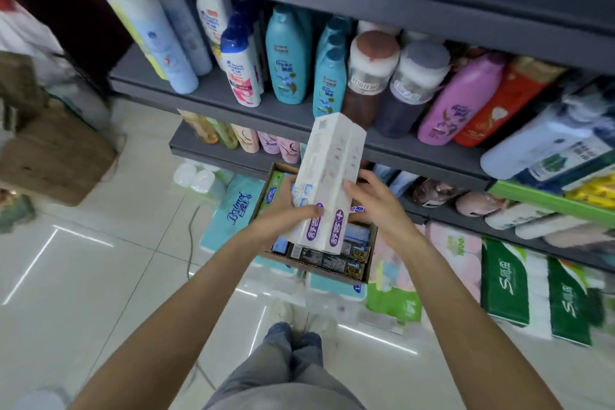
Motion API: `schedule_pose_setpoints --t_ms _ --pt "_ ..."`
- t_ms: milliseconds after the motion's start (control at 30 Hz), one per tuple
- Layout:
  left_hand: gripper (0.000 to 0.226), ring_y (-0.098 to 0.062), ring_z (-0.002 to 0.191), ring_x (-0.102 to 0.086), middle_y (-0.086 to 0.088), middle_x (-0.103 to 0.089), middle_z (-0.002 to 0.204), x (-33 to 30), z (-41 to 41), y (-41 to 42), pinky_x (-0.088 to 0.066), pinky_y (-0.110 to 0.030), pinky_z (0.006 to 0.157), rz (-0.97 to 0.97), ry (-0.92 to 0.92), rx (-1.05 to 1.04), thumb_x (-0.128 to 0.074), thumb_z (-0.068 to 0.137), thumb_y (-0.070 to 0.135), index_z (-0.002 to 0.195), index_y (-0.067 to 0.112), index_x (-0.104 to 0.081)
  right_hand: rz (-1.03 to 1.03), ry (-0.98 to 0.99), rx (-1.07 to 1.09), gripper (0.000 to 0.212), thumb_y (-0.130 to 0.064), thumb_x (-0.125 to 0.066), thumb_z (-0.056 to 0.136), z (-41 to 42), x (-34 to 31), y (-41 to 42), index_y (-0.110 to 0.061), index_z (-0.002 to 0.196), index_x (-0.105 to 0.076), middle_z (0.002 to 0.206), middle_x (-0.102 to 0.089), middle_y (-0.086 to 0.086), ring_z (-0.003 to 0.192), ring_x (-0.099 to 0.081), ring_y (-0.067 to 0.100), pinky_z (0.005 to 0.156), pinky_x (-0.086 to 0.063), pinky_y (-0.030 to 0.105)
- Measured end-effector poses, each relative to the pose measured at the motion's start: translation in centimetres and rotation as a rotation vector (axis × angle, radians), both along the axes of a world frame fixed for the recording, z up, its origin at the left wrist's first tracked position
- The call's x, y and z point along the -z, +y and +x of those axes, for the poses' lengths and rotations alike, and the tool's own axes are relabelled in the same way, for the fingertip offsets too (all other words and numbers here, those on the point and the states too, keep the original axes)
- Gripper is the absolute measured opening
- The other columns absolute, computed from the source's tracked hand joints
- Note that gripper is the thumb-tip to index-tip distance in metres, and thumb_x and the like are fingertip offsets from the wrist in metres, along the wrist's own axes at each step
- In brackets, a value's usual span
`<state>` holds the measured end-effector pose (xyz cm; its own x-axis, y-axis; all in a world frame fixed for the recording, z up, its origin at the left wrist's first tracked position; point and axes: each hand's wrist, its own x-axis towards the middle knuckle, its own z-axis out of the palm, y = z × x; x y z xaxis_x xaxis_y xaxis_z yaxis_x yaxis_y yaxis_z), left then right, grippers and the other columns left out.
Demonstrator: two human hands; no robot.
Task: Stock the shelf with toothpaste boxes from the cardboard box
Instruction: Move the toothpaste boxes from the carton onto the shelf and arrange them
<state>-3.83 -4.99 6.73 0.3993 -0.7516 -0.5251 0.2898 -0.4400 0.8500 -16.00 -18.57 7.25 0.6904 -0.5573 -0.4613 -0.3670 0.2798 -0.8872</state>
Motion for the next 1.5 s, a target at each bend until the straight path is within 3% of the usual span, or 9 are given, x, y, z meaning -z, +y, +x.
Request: schedule_pose_setpoints --t_ms 267,433,600,767,900,1133,1267,1400,1500 --pt "0.045 -0.004 0.083 -0.063 0.007 -0.063 0.095 -5.1 -0.2 1.5 -0.053 -0.019 0.071 -0.076 -0.178 0.092 -0.075 0.071 0.002 0.098 0.028 -0.048 0.034 -0.114 -0.107 0.054 -0.013 -0.067 0.085 0.6 -2.6 1.4 -0.016 0.123 -0.029 0.117 -0.060 0.010 0.094 -0.066 0.018 0.059 -0.057 0.033" --pt "0.067 -0.019 0.096 -0.068 0.000 -0.070 0.108 -5.9 0.6 2.4 -0.055 -0.033 0.081 -0.080 -0.113 0.079 -0.082 0.059 0.015 0.120 0.020 -0.054 -0.059 -0.169 -0.076 0.065 -0.022 -0.066 0.086 1.0 -4.5 2.4 -0.027 0.133 -0.022 0.105 -0.066 0.004 0.089 -0.068 0.019 0.071 -0.059 0.046" --pt "0.042 -0.010 0.070 -0.070 0.006 -0.074 0.081 -6.5 3.3 4.1 -0.052 -0.019 0.058 -0.110 -0.023 0.131 -0.071 0.067 0.007 0.105 0.019 -0.060 -0.128 -0.233 -0.128 0.070 -0.044 -0.066 0.080 1.2 -6.1 1.5 -0.051 0.133 -0.020 0.111 -0.067 0.003 0.106 -0.064 0.016 0.093 -0.051 0.045" --pt "0.042 -0.006 0.080 -0.069 0.010 -0.073 0.091 -8.5 6.4 4.0 -0.050 -0.016 0.066 -0.118 -0.084 0.264 -0.070 0.072 0.006 0.108 0.024 -0.060 -0.209 -0.301 -0.057 0.079 -0.014 -0.065 0.086 4.5 -8.4 1.7 -0.043 0.141 -0.017 0.116 -0.058 0.011 0.093 -0.066 0.010 0.067 -0.055 0.021" --pt "0.038 -0.003 0.072 -0.068 0.012 -0.073 0.081 -11.3 8.7 3.7 -0.049 -0.015 0.061 -0.133 -0.157 0.351 -0.065 0.079 -0.004 0.103 0.025 -0.059 -0.296 -0.335 -0.023 0.063 -0.007 -0.069 0.081 5.8 -10.4 1.9 -0.033 0.129 -0.036 0.124 -0.054 0.015 0.091 -0.066 0.010 0.072 -0.055 0.023" --pt "0.063 -0.009 0.076 -0.066 0.002 -0.070 0.095 -15.9 11.3 2.2 -0.049 -0.022 0.066 -0.284 -0.387 0.076 -0.080 0.045 0.033 0.104 0.028 -0.059 -0.599 -0.495 0.264 0.062 -0.001 -0.069 0.080 2.6 -17.6 0.5 -0.037 0.123 -0.043 0.111 -0.056 -0.008 0.083 -0.065 0.002 0.065 -0.057 0.023" --pt "0.055 0.007 0.075 -0.062 0.015 -0.066 0.097 -20.1 12.4 -0.4 -0.045 -0.009 0.063 -0.372 -0.590 0.034 -0.081 0.069 0.016 0.115 0.030 -0.055 -0.544 -0.602 0.607 0.056 -0.018 -0.073 0.077 -0.5 -21.6 -3.6 -0.020 0.122 -0.040 0.120 -0.055 0.005 0.097 -0.064 0.007 0.065 -0.058 0.027" --pt "0.076 -0.002 0.102 -0.059 0.018 -0.061 0.118 -22.7 12.5 -3.5 -0.046 -0.021 0.079 -0.386 -0.702 0.052 -0.073 0.060 0.047 0.131 0.039 -0.047 -0.584 -0.558 0.785 0.055 -0.023 -0.074 0.080 -1.7 -23.0 -8.9 -0.018 0.113 -0.031 0.108 -0.054 -0.005 0.092 -0.064 0.006 0.064 -0.057 0.024" --pt "0.056 -0.007 0.096 -0.062 0.010 -0.062 0.114 -23.8 11.8 -6.3 -0.049 -0.026 0.076 -0.313 -0.755 0.055 -0.070 0.075 0.044 0.125 0.029 -0.048 -0.584 -0.461 0.796 0.047 -0.025 -0.072 0.083 -1.3 -23.2 -13.0 -0.014 0.108 -0.033 0.109 -0.053 0.001 0.095 -0.064 0.016 0.058 -0.058 0.024"
